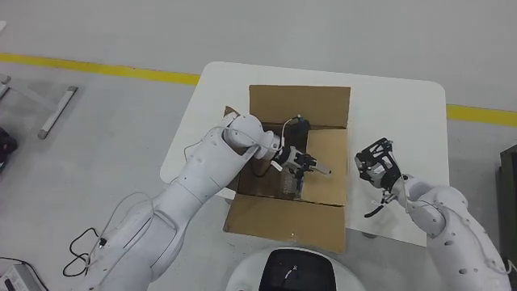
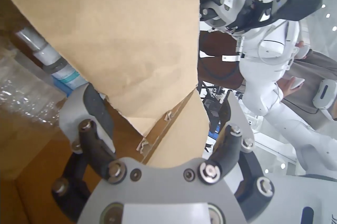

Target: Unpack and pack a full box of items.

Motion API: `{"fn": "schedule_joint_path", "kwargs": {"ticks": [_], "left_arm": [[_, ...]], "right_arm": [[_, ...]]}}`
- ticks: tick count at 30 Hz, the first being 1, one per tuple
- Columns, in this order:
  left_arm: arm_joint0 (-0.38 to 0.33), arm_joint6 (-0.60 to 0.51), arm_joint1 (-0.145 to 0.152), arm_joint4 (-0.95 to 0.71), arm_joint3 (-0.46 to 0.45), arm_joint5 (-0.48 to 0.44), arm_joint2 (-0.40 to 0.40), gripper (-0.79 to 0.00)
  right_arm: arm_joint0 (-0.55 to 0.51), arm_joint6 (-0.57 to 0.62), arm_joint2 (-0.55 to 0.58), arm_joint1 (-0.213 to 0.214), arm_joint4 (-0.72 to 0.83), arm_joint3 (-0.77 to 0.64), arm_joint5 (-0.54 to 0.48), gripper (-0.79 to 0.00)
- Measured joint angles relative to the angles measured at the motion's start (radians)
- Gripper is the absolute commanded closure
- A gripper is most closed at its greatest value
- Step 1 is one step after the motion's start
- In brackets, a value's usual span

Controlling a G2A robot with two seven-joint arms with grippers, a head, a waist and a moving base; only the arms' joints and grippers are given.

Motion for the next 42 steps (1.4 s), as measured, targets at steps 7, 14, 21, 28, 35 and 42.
{"fn": "schedule_joint_path", "kwargs": {"ticks": [7, 14, 21, 28, 35, 42], "left_arm": [[-0.01, -0.038, 0.0, -0.078, 0.023, -0.014, -0.008, -0.785], [-0.015, -0.062, 0.005, -0.143, 0.016, -0.027, -0.027, -0.785], [-0.03, -0.033, 0.01, -0.173, -0.011, -0.026, -0.048, -0.785], [-0.046, 0.016, 0.001, -0.21, -0.079, 0.013, -0.027, -0.785], [-0.081, 0.06, -0.021, -0.23, -0.127, 0.043, 0.039, -0.785], [-0.129, 0.131, -0.052, -0.191, -0.126, 0.061, 0.128, -0.785]], "right_arm": [[0.063, -0.046, -0.071, -0.024, -0.005, 0.071, -0.045, 0.0], [0.089, -0.076, -0.109, -0.04, -0.016, 0.1, -0.05, 0.0], [0.07, -0.111, -0.056, -0.03, -0.009, 0.074, 0.0, 0.0], [-0.032, -0.11, 0.104, 0.013, -0.001, -0.065, 0.066, 0.0], [-0.162, -0.071, 0.271, 0.052, -0.002, -0.239, 0.105, 0.0], [-0.28, -0.054, 0.385, 0.071, 0.022, -0.372, 0.129, -0.043]]}}
